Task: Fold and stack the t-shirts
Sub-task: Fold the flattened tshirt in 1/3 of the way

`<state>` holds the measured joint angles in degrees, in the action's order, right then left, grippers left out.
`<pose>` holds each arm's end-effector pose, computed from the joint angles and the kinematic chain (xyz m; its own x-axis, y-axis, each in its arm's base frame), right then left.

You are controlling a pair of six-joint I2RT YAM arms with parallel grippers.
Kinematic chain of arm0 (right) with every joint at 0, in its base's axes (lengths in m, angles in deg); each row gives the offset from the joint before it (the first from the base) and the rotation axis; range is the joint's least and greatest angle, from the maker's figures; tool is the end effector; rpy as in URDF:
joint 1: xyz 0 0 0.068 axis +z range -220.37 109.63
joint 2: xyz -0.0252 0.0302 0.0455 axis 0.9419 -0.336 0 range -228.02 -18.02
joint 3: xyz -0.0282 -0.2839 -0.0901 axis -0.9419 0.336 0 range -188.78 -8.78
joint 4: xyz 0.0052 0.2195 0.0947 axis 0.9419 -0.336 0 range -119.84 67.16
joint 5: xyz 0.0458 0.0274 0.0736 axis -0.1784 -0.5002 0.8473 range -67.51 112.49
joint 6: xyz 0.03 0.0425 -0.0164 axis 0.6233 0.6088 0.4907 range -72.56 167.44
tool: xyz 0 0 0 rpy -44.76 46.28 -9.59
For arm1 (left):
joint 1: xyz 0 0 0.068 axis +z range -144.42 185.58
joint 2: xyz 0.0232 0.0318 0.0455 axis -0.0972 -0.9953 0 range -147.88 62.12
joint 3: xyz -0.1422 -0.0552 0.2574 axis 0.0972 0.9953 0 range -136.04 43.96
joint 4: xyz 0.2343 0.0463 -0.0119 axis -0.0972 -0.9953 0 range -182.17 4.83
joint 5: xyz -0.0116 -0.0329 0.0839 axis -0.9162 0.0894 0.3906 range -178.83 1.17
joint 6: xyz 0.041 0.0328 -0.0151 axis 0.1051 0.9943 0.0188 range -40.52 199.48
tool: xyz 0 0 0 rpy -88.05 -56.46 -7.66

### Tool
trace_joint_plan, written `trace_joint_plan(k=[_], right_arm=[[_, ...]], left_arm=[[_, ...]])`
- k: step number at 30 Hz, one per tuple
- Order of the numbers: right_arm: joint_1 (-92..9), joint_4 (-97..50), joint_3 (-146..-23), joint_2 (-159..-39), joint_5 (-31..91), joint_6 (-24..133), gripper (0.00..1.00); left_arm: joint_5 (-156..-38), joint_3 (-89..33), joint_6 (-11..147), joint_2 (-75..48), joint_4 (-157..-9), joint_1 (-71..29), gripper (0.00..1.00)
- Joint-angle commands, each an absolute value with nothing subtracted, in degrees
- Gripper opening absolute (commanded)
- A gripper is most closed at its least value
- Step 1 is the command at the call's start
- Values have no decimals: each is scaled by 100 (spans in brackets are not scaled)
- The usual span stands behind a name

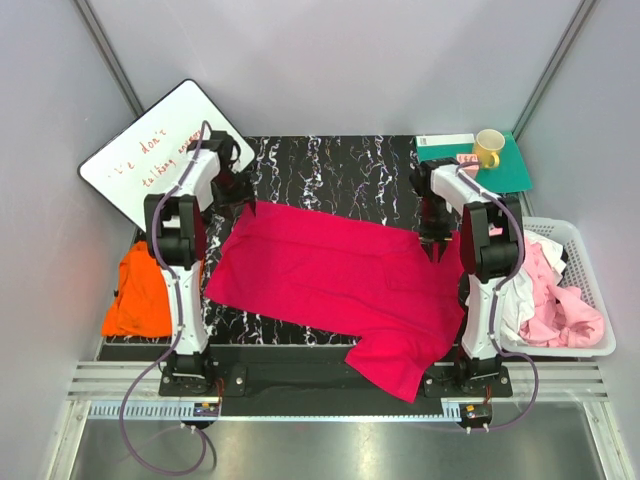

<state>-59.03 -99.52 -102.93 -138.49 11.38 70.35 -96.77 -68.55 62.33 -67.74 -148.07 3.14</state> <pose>0.3618 0.0653 0.2132 -0.9716 0.1948 0.1341 0.1551 0.9529 -0.2605 0.4534 -0.0243 0.2197 -0.9603 -0.2512 -0.1216 -0.2276 0.9570 -0.1800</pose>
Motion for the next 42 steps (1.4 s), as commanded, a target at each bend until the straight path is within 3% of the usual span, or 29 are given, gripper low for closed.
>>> trace_joint_plan(k=[1,3,7,14,18,19,20,22,23,24,26,28,29,42], right_arm=[[-6315,-10941,-10580,-13949,580,7108,36],[-6526,-10932,-10712,-13940,466,7064,36],[-6676,-10923,-10765,-13922,184,6959,79],[-6703,-10528,-10607,-14229,420,6941,82],[-6703,-10177,-10467,-14519,474,6941,82],[-6711,-10098,-10449,-14563,500,6932,83],[-6712,-10019,-10423,-14668,518,6932,83],[-6703,-9808,-10405,-14792,526,6906,82],[-6703,-9737,-10414,-14905,605,6889,80],[-6711,-9641,-10466,-14976,640,6862,77],[-6712,-9561,-10545,-15125,719,6827,51],[-6712,-9456,-10712,-15188,755,6809,10],[-6712,-9421,-10765,-15249,799,6783,3],[-6676,-9306,-12522,-16145,931,6318,0]], left_arm=[[-9631,-7215,6471,-6857,-14696,101,72],[-9638,-7224,6471,-6875,-14696,74,73],[-9551,-7276,6497,-7015,-14696,22,70],[-9358,-7548,6454,-7322,-14714,-66,62],[-9270,-7672,6462,-7489,-14757,-110,52],[-9252,-7672,6454,-7507,-14766,-128,48],[-9243,-7672,6436,-7525,-14766,-137,34],[-9199,-7689,6427,-7595,-14784,-154,15],[-9173,-7689,6401,-7613,-14784,-163,0],[-9121,-7716,6401,-7656,-14801,-172,0],[-9076,-7725,6383,-7683,-14836,-172,0],[-8997,-7751,6357,-7718,-14854,-172,0],[-8971,-7777,6331,-7736,-14854,-172,0],[-8724,-8006,5812,-7789,-14837,214,0]])
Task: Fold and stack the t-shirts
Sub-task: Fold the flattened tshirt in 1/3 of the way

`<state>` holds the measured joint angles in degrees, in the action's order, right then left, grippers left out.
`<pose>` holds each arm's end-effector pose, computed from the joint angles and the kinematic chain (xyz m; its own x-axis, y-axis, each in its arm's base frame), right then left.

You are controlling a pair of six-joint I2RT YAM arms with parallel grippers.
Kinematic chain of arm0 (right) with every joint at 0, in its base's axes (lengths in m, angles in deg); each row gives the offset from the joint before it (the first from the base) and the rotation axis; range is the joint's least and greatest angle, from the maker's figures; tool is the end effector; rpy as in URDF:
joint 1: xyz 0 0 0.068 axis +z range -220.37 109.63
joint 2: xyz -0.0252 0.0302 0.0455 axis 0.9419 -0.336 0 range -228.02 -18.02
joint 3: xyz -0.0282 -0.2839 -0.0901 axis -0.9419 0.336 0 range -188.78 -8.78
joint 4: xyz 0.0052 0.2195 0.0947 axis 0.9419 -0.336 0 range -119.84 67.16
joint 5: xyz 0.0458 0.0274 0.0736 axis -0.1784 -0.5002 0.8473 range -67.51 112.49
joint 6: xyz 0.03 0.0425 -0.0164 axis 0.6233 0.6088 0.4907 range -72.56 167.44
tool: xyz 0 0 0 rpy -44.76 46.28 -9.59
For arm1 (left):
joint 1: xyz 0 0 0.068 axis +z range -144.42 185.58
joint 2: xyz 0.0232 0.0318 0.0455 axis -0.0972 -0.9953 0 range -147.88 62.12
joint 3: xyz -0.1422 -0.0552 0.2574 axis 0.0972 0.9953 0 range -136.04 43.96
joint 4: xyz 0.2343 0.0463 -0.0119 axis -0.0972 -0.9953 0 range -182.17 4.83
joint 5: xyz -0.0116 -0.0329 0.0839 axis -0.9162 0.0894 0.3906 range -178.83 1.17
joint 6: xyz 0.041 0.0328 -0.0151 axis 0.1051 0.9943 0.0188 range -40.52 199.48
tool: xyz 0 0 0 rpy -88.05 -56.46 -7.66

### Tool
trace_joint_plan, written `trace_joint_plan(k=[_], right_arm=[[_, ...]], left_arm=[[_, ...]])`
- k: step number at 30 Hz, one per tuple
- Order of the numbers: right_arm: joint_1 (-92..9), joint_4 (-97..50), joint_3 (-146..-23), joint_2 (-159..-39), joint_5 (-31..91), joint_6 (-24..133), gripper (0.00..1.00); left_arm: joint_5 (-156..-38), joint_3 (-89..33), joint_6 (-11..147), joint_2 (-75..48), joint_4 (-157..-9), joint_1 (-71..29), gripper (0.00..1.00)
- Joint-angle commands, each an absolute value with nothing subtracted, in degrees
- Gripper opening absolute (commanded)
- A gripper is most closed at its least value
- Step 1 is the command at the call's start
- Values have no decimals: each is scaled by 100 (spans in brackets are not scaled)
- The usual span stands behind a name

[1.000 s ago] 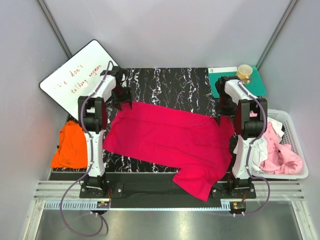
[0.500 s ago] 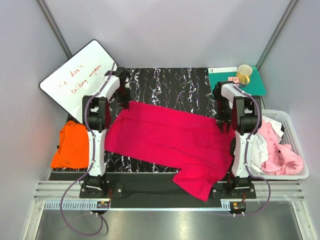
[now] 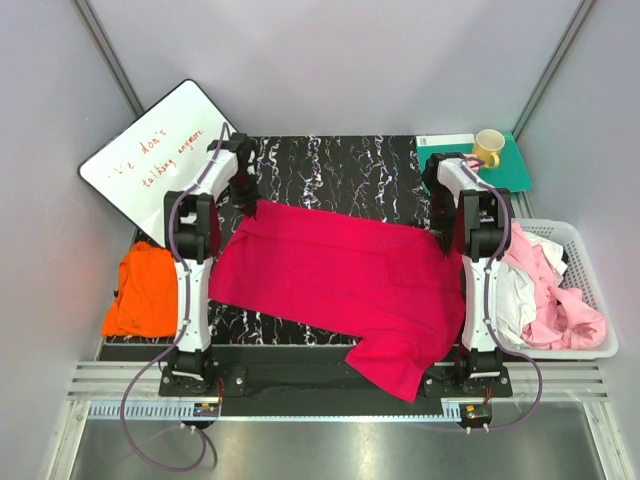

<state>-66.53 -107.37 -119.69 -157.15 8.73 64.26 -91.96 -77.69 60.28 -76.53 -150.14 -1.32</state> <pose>0.4205 0.0195 0.1515 -0.9261 0.2196 0.3066 0.1162 0.9396 -0.3219 0.4791 -0.0599 0.1891 -0.9703 -0.2132 -0.1141 -0.2027 0.9744 -0.0969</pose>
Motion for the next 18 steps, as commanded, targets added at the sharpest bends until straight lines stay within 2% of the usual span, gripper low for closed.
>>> trace_joint_plan(k=[1,10,18], right_arm=[[-6676,-9315,-12636,-16198,922,6291,0],[-6641,-9631,-14183,-16690,983,6089,0],[-6624,-9411,-15519,-17139,1572,6176,2]], left_arm=[[-8742,-8023,5777,-7789,-14802,258,0],[-8821,-8190,5426,-7789,-14564,548,0],[-9030,-8252,5206,-7762,-14441,882,0]])
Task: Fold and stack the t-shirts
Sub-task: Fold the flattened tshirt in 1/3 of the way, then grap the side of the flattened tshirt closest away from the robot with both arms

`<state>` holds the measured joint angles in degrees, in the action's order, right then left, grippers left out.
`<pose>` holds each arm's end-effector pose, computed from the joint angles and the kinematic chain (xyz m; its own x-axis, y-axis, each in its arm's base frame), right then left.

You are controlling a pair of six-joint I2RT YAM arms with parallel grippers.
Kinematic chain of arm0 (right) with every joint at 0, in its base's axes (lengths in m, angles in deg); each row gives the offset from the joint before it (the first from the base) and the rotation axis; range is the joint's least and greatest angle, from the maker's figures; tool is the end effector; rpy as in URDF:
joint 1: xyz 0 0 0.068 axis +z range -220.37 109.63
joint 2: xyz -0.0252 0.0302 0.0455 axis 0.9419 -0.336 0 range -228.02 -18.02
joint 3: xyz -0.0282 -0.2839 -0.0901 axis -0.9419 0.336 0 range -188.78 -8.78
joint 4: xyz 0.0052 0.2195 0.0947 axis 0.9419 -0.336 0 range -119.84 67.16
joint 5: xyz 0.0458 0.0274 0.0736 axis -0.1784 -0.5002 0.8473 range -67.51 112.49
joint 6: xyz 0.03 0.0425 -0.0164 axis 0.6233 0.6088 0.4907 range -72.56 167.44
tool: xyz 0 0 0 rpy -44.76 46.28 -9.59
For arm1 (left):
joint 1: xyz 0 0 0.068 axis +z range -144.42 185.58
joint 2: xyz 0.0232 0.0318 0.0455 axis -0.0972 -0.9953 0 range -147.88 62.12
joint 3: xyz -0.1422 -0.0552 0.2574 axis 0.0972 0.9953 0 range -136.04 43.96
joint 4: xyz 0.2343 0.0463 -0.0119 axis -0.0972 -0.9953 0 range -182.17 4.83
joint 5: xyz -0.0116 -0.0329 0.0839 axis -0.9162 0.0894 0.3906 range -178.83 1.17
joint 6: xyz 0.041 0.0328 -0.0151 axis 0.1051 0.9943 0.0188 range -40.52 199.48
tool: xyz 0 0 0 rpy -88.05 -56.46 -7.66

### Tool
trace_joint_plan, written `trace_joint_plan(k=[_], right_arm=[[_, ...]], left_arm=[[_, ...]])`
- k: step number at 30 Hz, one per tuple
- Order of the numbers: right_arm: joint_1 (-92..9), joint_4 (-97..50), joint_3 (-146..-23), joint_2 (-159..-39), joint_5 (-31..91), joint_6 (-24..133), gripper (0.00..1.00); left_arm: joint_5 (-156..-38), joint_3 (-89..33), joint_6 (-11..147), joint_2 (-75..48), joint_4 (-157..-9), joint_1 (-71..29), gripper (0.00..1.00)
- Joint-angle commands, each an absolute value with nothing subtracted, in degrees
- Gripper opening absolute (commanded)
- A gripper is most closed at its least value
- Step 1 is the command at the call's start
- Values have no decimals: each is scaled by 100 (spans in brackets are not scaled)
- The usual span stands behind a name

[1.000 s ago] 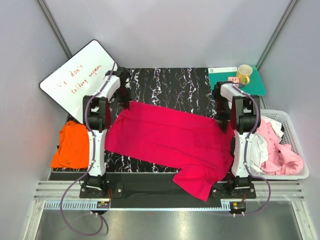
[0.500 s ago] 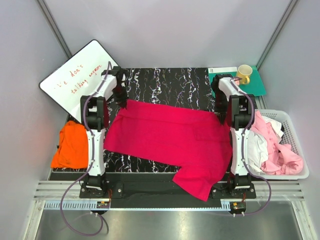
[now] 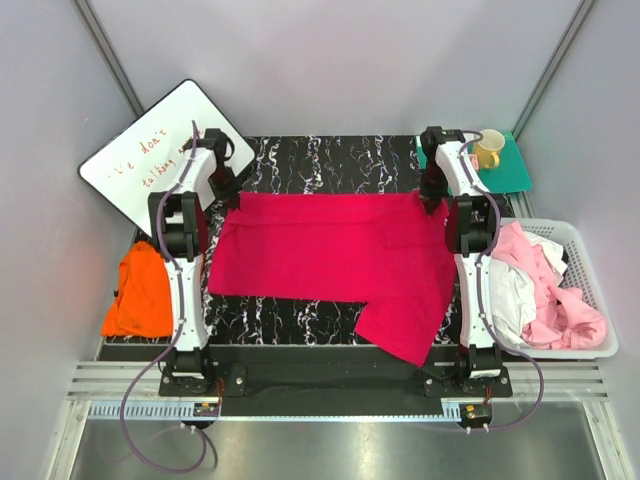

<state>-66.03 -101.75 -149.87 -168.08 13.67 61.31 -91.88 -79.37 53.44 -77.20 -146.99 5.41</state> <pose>0.5029 0.0325 0.1736 -0.9840 0.1630 -0.0727 0.1718 0.9751 -0.1399 0.4931 -0.0033 0.1920 -0.8846 -0.4356 -0.1668 -0.4162 0.8985 -0.1393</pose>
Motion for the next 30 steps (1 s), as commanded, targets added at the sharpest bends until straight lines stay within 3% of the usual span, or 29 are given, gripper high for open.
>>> trace_joint_plan(k=[1,4,5,6,7,8,9,10,11,12,15,20,30], right_arm=[[-6624,-9403,-15712,-17217,1625,6176,3],[-6615,-9403,-15845,-17122,1713,6168,12],[-6624,-9429,-15828,-17034,1765,6107,23],[-6624,-9438,-15776,-16903,1801,6089,29],[-6615,-9438,-15601,-16562,1784,6071,40],[-6615,-9429,-15504,-16359,1783,6027,56],[-6624,-9412,-15407,-15913,1740,6010,65],[-6615,-9377,-15223,-15674,1739,6009,73],[-6615,-9385,-15143,-15445,1748,6009,86],[-6615,-9385,-15055,-14956,1774,6018,93],[-6624,-9350,-14546,-13971,1967,6044,100],[-6632,-9350,-12667,-12431,2020,6395,100],[-6624,-9358,-8073,-9160,3539,8285,89]], left_arm=[[-9093,-8261,5206,-7754,-14432,909,0],[-9190,-8182,5284,-7605,-14406,979,4],[-9260,-8086,5328,-7421,-14380,1006,11],[-9287,-8015,5372,-7307,-14353,1006,21],[-9339,-7936,5486,-7149,-14275,1006,41],[-9401,-7779,5539,-6851,-14265,1006,53],[-9419,-7708,5592,-6648,-14230,1006,65],[-9567,-7629,5618,-6455,-14195,1006,84],[-9629,-7419,5653,-6053,-14143,1006,94],[-9725,-7295,5706,-5848,-14038,1006,99],[-10042,-6743,5812,-5112,-13949,997,99],[-10078,-5574,5944,-4090,-13958,988,99],[-10148,-2725,5768,-2534,-13975,997,99]])
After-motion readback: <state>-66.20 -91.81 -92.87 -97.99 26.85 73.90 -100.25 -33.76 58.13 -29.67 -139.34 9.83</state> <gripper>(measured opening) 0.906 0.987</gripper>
